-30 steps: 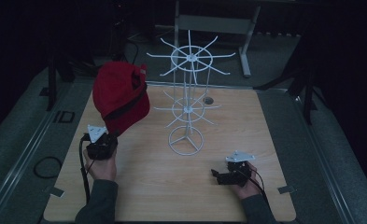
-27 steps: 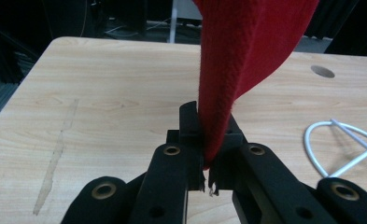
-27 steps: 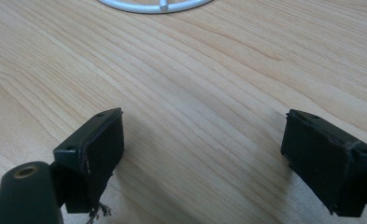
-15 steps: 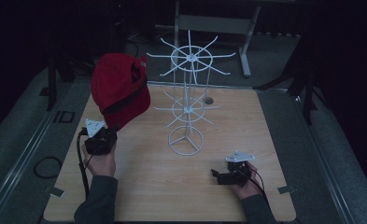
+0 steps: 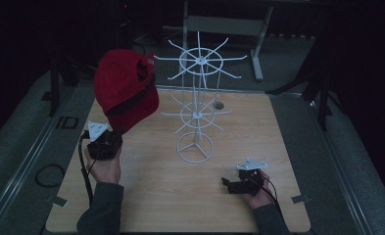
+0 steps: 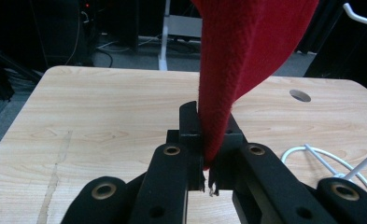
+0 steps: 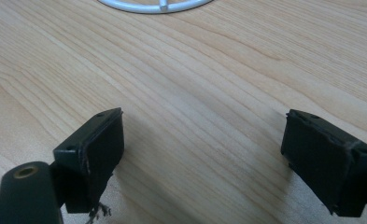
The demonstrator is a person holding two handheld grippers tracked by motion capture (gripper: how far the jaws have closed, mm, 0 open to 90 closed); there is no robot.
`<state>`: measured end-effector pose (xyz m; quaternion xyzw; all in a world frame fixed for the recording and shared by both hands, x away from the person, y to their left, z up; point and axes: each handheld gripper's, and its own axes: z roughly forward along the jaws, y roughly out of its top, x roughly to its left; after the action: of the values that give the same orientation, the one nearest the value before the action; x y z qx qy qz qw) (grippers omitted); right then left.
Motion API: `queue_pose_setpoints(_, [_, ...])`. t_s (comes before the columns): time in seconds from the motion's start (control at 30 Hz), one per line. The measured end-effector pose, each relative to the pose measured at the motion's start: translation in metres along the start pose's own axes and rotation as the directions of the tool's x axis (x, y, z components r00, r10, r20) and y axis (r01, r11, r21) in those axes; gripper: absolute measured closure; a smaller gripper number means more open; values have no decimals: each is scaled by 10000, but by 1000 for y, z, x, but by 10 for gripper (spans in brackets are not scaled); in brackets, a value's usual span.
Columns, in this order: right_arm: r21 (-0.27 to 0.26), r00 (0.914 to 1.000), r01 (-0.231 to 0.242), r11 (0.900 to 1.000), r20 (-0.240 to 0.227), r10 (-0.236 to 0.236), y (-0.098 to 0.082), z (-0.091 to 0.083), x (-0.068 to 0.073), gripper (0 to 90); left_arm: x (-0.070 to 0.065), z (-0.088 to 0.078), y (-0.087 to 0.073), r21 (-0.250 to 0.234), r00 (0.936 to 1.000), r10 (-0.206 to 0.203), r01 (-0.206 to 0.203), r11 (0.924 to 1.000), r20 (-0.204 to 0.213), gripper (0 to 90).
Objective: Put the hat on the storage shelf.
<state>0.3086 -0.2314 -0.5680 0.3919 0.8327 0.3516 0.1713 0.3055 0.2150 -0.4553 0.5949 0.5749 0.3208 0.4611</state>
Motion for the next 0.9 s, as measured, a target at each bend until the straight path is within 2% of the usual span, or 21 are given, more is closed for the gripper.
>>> queue_pose_setpoints(0.33, [-6, 10000, -2, 10000, 6, 2, 0, 0, 0, 131, -2, -9, 10, -205, 9999, 35, -33, 9998, 134, 865])
queue_pose_setpoints(0.43, [-6, 10000, 1, 10000, 5, -1, 0, 0, 0, 131, -2, -12, 13, -211, 9995, -80, 86, 9997, 293, 864])
queue_pose_setpoints(0.9, [-6, 10000, -1, 10000, 5, 1, 0, 0, 0, 131, -5, -19, 22, -446, 9994, 36, -20, 9990, 349, 864])
